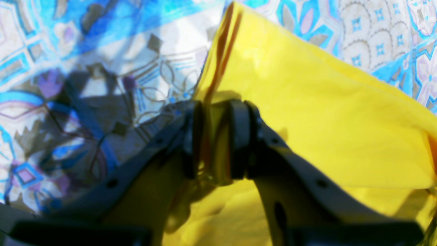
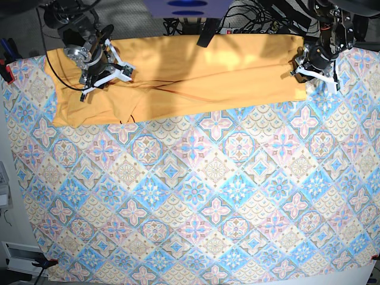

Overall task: Fold the T-shirt properly
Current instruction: 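Slide the right gripper along the shirt toward the left gripper, folding inward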

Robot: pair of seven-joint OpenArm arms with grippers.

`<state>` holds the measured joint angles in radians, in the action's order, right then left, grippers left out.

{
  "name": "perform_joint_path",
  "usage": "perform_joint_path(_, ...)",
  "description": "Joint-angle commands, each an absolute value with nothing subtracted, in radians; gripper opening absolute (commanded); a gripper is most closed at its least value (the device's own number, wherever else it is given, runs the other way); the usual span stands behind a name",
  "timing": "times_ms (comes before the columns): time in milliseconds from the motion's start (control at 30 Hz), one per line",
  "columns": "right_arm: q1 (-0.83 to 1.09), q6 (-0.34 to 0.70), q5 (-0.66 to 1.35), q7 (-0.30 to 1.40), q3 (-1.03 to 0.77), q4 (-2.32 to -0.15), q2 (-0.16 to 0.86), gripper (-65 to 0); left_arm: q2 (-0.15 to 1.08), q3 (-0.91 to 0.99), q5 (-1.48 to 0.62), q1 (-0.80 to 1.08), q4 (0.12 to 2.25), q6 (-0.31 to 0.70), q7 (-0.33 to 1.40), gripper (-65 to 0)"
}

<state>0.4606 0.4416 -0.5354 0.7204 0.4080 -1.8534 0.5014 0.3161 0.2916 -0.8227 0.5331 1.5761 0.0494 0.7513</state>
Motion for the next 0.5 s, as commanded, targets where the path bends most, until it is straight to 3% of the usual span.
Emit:
perform_joint_path(0,0.463,0.432,-0.550,0.722,0.409,-1.880,0.512,-49.7,0.332,0.300,-0.832,0.539,1.589,0.056,0.740,-49.8)
perform_joint_path(100,0.481,0.430,-0.550,0.710,0.409,-1.903,0.493,-48.9,0.332,0.300,-0.835,0.541,1.589,0.056,0.740,-40.6)
perform_joint_path(300,0.489,0.430,-0.547,0.641,0.409,-1.917,0.424,-48.9,0.326,0.360,-0.835,0.559,1.589,0.054,0.740,-16.2)
perform_joint_path(467,0.489,0.430,-0.544,0.578,0.407,-1.919,0.380,-48.9,0.326,0.394,-0.834,0.564,1.589,0.056,0.740,-8.2)
